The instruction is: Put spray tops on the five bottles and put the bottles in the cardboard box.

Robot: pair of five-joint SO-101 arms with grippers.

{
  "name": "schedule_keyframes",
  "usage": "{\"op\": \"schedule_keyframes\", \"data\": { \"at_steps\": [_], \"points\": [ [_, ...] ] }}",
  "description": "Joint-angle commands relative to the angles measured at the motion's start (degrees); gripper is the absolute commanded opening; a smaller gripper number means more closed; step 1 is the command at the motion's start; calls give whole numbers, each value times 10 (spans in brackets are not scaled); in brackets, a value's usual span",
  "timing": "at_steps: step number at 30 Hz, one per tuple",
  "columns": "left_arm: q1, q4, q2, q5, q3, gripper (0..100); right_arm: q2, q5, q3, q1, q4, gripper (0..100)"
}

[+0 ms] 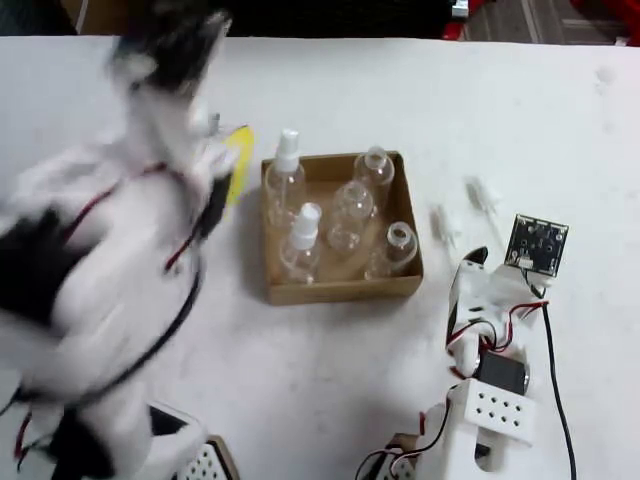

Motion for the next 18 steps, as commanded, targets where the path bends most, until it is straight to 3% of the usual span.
{"op": "schedule_keyframes", "data": {
  "at_steps": [1, 4, 9, 18],
  "points": [
    [35, -38, -89, -1, -3, 24, -5, 7, -4, -10, -11, 226],
    [45, -80, -116, 17, -3, 24, -5, 7, -4, -13, -11, 226],
    [67, -178, -121, 145, 2, 24, -5, 1, -4, -22, -12, 226],
    [97, -481, -66, 152, 215, 24, -5, 1, -4, -19, -14, 226]
  ]
}}
